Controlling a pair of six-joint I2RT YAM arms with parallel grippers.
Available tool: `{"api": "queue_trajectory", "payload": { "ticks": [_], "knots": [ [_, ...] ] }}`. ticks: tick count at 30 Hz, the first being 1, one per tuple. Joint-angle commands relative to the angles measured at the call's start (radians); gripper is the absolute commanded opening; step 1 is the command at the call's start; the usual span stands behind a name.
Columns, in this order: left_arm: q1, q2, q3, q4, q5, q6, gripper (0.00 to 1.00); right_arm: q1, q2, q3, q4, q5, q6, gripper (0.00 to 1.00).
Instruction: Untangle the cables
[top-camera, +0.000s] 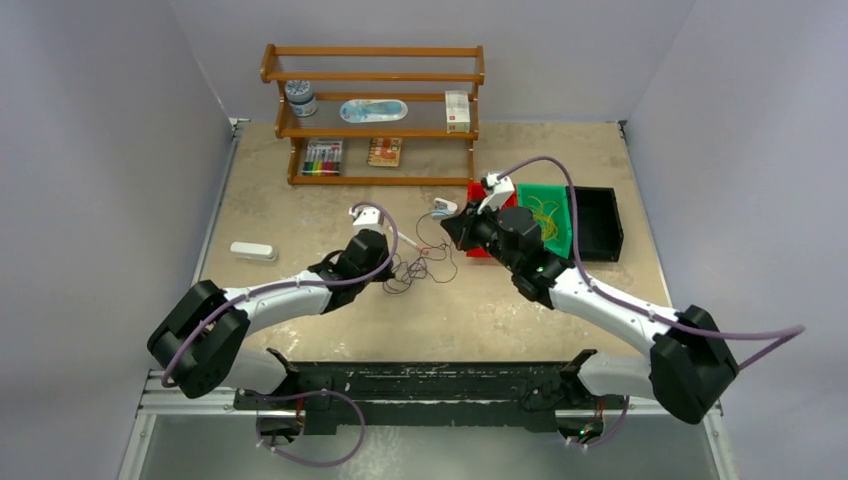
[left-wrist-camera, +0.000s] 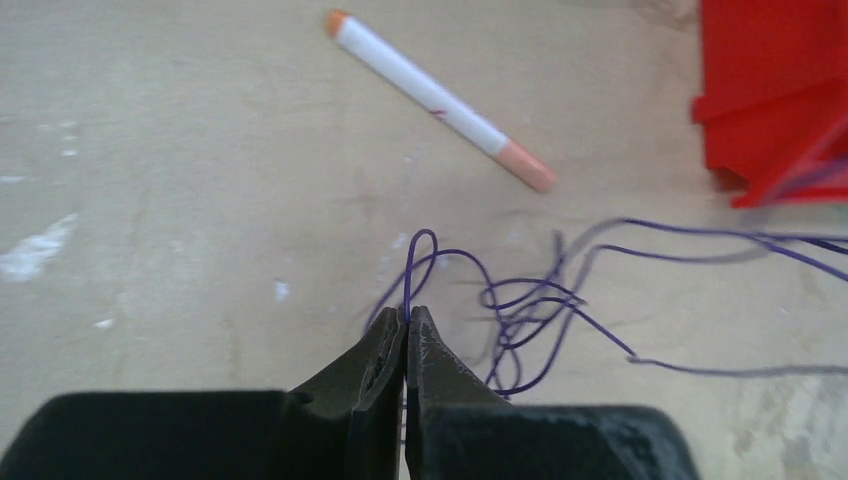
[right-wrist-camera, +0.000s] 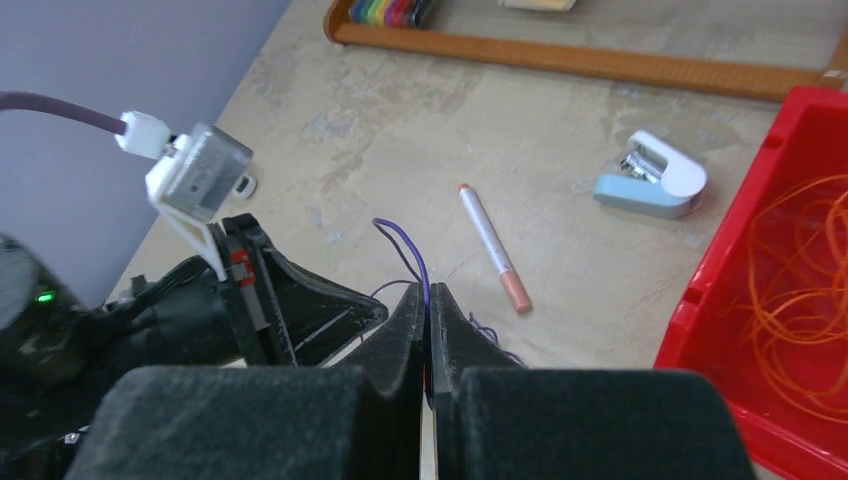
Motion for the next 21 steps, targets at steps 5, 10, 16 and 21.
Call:
{"api": "queue_trajectory", "payload": {
  "ticks": [5,10,16,21],
  "knots": [
    [0.063,-0.01,0.053,-0.18,-0.262,-0.066,0.0,-0.003,-0.218,0.131,-0.1,0.185,-0.15,0.0],
    [0.101,-0.003,0.078,-0.261,-0.348,-0.092,0.0,-0.005,-0.331,0.196,-0.168,0.307,-0.245,0.0],
    [0.165,0.009,0.106,-0.317,-0.398,-0.097,0.0,-0.005,-0.419,0.252,-0.226,0.433,-0.361,0.0],
    [0.198,0.011,0.107,-0.334,-0.415,-0.092,0.0,-0.005,-0.481,0.311,-0.246,0.507,-0.44,0.0]
  ]
}}
